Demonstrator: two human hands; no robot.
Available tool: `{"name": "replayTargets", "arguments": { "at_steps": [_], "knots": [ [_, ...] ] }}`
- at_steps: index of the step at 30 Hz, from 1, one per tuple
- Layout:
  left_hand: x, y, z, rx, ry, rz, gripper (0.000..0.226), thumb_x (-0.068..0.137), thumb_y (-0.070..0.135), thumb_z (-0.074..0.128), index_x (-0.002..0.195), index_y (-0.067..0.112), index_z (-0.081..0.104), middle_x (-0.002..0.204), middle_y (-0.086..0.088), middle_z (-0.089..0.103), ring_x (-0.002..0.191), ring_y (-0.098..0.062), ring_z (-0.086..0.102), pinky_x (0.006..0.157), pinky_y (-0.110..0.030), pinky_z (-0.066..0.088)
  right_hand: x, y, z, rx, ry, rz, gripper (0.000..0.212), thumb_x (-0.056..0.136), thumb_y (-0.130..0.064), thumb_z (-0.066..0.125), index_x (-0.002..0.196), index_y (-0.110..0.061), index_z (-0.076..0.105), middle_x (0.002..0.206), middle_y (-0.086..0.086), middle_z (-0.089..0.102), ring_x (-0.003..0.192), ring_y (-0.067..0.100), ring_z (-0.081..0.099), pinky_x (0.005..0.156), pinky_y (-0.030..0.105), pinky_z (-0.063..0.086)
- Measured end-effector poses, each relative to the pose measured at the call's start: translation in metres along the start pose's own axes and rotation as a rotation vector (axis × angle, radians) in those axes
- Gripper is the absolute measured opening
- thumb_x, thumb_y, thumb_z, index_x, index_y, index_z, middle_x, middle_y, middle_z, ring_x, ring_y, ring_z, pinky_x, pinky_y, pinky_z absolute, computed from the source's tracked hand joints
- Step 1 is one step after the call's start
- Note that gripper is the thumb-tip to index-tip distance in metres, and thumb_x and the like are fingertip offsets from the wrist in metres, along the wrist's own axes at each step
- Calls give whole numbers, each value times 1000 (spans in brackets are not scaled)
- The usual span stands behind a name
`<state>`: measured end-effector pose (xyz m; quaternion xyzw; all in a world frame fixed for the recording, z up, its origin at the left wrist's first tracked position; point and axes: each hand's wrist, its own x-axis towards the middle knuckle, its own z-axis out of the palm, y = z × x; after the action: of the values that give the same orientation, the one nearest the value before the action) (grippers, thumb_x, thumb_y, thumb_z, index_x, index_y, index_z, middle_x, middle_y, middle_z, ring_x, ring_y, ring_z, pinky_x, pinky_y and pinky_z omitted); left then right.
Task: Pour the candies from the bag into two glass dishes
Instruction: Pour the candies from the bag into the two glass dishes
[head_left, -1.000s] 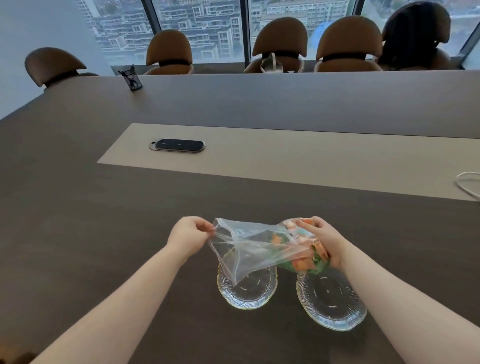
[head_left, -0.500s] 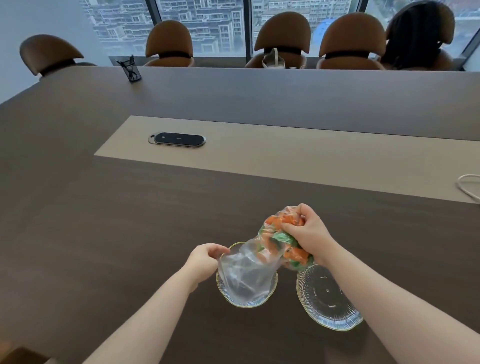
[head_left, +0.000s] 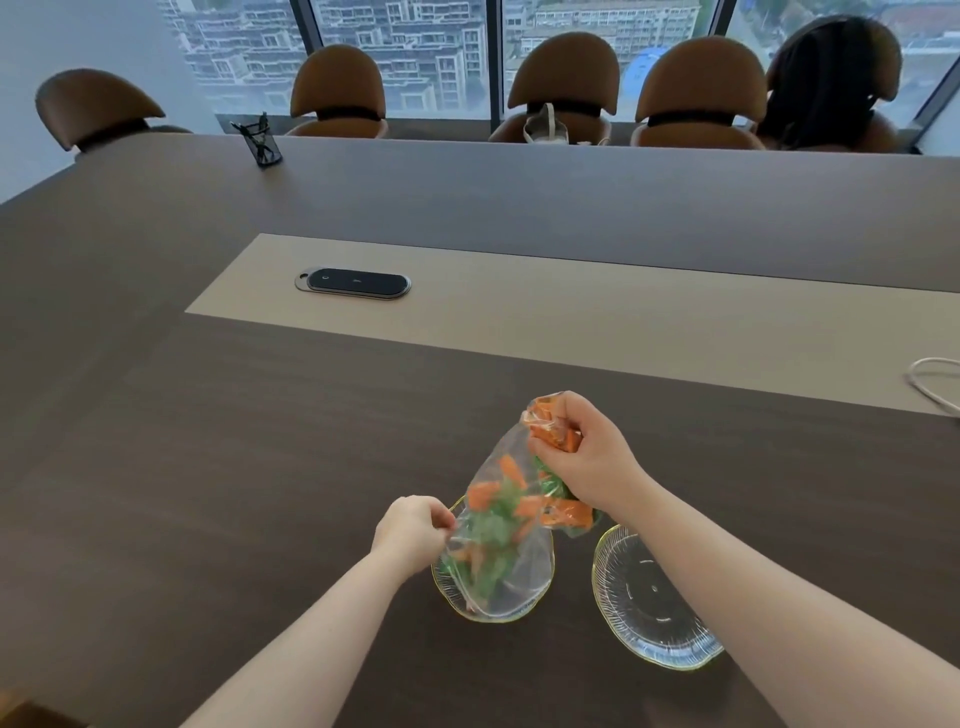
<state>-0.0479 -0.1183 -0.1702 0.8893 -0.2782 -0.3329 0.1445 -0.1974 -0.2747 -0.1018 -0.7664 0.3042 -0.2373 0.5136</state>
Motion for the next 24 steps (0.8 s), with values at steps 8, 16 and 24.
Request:
{"name": "replayTargets", "arguments": {
  "at_steps": [8,16,24],
  "knots": [
    [-8,8,-5,-18,36,23,24,76,27,62,57,41,58,82,16,65,95,-11,64,79,-26,50,3,-13,-12,-29,47,-59,43,78,0,63,62,-25,32,59,-11,34,52,3,34,55,11,36],
    [-15,21,-17,-173,79,56,24,77,21,64,60,37,65,77,15,69,85,-10,65,78,-29,53,-1,-7,-35,-12,142,35,31,78,-5,64,67,-16,37,64,-4,37,54,5,32,58,23,38],
    [-21,35,-32,-206,98,123,22,76,17,66,61,34,68,71,12,67,73,-10,62,72,-27,52,-10,4,-60,-12,241,100,32,78,-5,64,66,-17,37,64,-2,36,57,9,34,57,22,38]
  ]
}}
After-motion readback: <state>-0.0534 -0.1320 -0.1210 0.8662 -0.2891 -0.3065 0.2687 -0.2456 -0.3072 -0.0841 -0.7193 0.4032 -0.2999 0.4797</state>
